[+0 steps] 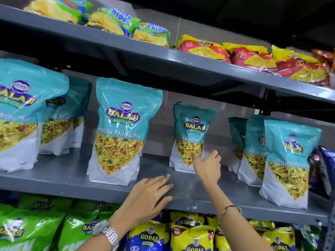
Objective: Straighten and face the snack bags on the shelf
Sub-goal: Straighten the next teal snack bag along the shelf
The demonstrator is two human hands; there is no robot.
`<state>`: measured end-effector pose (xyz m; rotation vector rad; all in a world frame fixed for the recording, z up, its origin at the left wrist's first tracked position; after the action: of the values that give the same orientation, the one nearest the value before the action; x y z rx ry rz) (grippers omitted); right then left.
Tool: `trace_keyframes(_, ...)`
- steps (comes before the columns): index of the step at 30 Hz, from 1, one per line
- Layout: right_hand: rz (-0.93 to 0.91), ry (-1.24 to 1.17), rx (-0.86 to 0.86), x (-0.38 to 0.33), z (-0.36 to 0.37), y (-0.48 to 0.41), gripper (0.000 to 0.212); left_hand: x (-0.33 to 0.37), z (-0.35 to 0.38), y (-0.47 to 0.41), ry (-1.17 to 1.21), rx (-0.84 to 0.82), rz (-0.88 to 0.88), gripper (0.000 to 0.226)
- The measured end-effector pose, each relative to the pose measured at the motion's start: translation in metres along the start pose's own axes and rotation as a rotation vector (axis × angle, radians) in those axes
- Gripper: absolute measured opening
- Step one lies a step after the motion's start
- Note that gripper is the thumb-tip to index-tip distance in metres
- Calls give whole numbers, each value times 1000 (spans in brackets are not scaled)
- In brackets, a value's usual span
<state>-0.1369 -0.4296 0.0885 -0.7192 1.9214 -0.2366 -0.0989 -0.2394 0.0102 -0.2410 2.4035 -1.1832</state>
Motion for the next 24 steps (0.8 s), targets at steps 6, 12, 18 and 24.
trace_keyframes(6, 8, -104, -86, -12, 45, -26, 84, -3, 1, 11, -70, -31, 36, 53)
trace_keyframes(12, 7, -74, -95, -11, 76, -41, 108, -2, 0, 15, -55, -54, 24, 45)
trace_keyframes(18, -13, -33, -34, -8, 80, -41, 114, -1, -2, 17, -49, -18, 1, 42)
trace_keyframes(24, -14, -11, -23, -9, 85, -42, 120, -2, -1, 18, -35, -21, -1, 38)
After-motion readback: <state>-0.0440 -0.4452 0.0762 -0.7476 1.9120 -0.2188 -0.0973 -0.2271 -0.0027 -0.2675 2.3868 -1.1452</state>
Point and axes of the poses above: each hand's wrist, its own y-axis away from the middle knuckle, its own z-axis out of the palm, x = y × z, the point moved 8 cm from there along -y, towards the middle knuckle, and after that the axes turned 5 degrees about z, right-handed, at the moved point
